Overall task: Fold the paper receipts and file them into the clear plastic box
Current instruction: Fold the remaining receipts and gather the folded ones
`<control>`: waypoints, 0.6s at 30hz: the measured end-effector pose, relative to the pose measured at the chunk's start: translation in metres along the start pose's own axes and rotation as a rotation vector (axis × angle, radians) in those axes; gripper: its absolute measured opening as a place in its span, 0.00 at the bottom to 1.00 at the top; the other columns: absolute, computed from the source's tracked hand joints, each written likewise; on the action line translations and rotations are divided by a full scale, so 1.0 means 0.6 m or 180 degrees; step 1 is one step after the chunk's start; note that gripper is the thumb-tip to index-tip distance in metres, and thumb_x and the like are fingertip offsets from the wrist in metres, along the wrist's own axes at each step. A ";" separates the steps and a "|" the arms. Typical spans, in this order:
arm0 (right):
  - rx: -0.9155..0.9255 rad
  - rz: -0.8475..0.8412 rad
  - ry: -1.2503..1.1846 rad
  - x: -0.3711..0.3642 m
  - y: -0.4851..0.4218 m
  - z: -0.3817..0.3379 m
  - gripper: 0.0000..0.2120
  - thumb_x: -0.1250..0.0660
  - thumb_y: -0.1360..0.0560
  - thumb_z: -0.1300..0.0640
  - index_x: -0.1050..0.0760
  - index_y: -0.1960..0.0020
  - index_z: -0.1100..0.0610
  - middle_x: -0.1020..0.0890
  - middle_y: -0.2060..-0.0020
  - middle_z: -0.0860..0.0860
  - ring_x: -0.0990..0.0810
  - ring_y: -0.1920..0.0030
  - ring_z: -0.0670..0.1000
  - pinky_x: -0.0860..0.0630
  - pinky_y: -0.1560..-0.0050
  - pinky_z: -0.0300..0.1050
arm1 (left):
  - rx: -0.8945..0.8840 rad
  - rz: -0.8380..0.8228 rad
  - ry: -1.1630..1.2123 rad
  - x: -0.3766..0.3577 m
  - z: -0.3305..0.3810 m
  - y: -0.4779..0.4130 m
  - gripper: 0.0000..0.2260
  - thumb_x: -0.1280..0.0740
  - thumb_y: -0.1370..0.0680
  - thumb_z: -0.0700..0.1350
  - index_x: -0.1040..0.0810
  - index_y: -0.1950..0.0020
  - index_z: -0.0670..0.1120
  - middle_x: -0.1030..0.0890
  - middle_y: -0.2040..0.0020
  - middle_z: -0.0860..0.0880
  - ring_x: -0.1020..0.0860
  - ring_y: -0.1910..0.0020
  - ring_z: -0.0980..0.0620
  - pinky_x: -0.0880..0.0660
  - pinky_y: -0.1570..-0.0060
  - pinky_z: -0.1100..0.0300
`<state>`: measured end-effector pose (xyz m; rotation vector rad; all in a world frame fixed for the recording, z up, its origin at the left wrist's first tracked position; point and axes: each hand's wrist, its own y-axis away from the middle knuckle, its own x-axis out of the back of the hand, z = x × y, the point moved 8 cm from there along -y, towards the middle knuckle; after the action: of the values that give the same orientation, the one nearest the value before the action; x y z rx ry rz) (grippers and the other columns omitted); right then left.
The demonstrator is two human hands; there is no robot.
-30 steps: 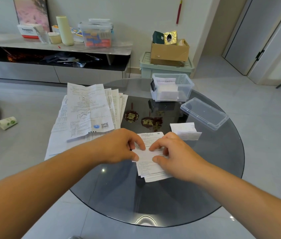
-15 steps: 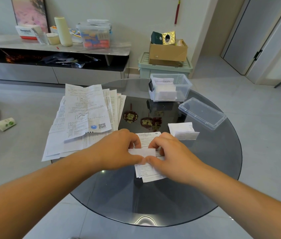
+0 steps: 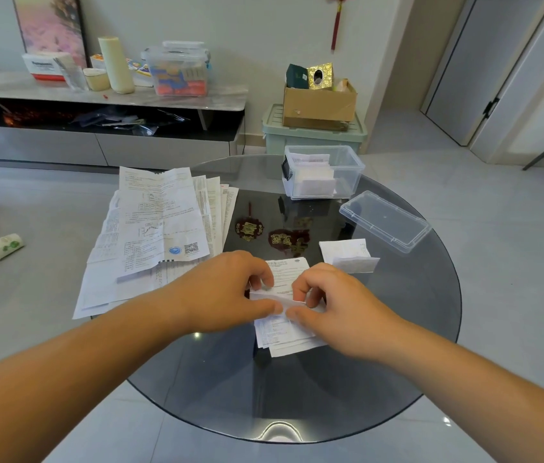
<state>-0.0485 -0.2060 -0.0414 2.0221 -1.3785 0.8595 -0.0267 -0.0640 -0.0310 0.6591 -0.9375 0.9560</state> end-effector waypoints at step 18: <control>-0.0624 0.0304 -0.1371 0.050 0.027 0.045 0.09 0.31 0.23 0.48 0.23 0.55 0.53 0.15 0.57 0.50 0.15 0.54 0.52 0.16 0.51 0.53 | -0.0042 0.0331 0.1314 0.009 0.046 -0.016 0.07 0.24 0.28 0.53 0.20 0.59 0.53 0.17 0.51 0.58 0.19 0.50 0.60 0.19 0.48 0.57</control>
<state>-0.0504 -0.2490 -0.0350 2.0737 -1.7254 0.3134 -0.0267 -0.0885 -0.0145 0.3823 -0.6143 1.1250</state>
